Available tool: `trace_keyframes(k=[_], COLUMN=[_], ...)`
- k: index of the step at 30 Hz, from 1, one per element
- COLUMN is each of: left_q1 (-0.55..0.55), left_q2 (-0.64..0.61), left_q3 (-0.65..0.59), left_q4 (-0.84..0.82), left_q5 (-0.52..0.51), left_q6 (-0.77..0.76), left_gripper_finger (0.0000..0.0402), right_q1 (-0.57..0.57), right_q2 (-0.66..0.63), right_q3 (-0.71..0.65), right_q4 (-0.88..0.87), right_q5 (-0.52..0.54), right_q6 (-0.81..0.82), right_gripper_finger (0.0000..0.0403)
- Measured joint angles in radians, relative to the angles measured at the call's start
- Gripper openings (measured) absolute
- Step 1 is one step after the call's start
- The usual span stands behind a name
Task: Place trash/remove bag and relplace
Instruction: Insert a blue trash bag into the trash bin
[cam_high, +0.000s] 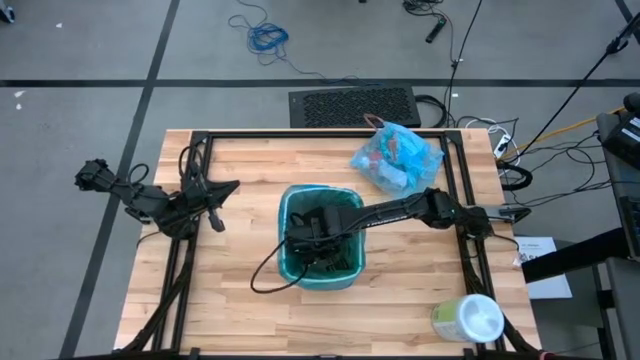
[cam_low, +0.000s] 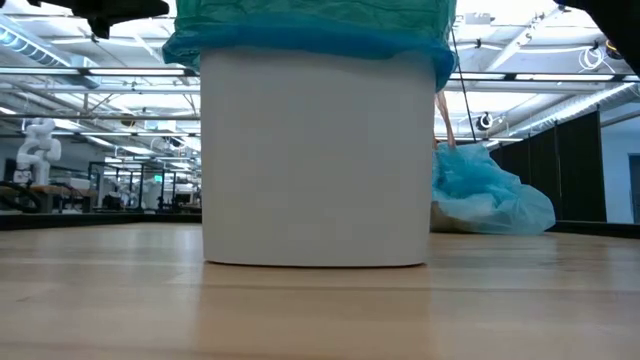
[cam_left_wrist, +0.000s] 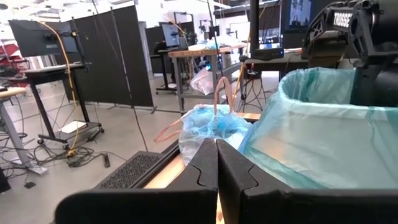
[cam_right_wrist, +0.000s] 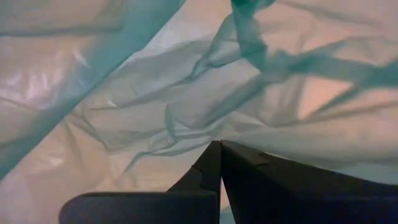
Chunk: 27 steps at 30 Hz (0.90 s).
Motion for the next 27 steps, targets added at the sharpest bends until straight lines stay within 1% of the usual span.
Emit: trace_keyframes(k=[13, 21, 27], left_q1=[0.000, 0.000, 0.000], left_q2=[0.000, 0.000, 0.000], left_q3=[0.000, 0.000, 0.000], left_q4=[-0.003, -0.003, -0.003], left_q5=[0.000, 0.000, 0.000], left_q6=[0.000, 0.000, -0.008], left_gripper_finger=[0.0000, 0.0000, 0.0000], right_q1=[0.000, -0.002, -0.005], right_q2=[0.024, 0.007, 0.037], right_q3=[0.000, 0.000, 0.002], right_q4=[0.035, 0.001, 0.014], right_q5=[-0.009, -0.009, -0.005], right_q6=[0.032, 0.183, 0.197], right_gripper_finger=[0.0000, 0.0000, 0.0000])
